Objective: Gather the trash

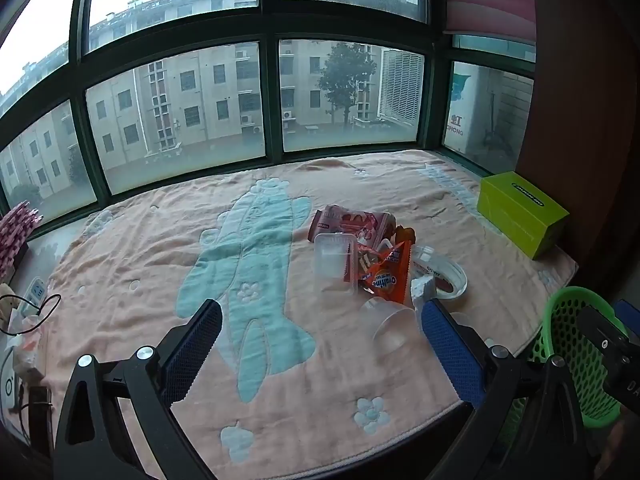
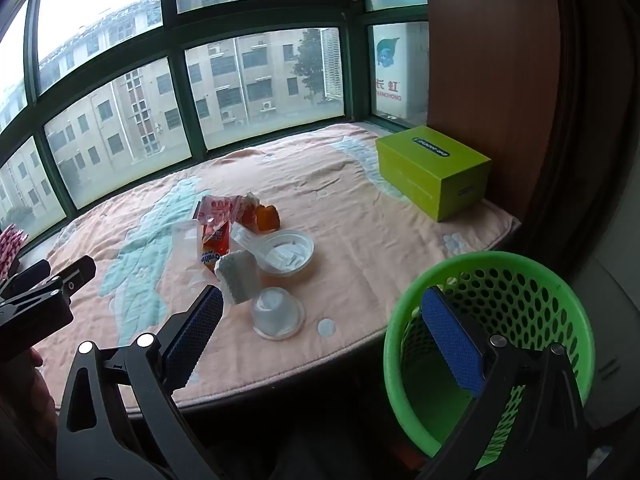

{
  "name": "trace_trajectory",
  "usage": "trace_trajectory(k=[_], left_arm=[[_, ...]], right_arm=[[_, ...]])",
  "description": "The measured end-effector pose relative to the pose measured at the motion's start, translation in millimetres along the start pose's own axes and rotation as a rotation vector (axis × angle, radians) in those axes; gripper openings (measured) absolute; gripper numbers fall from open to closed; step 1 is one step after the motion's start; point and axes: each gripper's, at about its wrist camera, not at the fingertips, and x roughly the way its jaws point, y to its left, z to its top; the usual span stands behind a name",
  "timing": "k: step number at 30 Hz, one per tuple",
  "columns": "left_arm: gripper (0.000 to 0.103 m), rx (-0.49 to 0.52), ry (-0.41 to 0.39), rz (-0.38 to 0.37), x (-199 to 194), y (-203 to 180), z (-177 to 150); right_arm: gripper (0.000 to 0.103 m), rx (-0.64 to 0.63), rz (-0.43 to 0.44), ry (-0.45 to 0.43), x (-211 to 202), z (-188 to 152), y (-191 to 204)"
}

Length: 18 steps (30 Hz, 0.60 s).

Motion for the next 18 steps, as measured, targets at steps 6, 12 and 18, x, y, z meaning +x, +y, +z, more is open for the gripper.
trace_trajectory(k=[6,12,18], left_arm=[[0.097,0.013,-0.003,0.017,-1.3,-9.3,-0.4],[0.097,0.004,-0.003,0.023,-4.9,-17.1,-1.9],[0.097,0.012,0.011,0.010,4.2,0.3,-3.6]], right_arm=[[0.098,0.006,0.000,-0.003,0.2,0.3,-1.3],[0.098,0.004,0.007,0.002,2.4,-0.2,0.5],[0.098,0.008,0.008,0.003,2.0,0.4,0.9]])
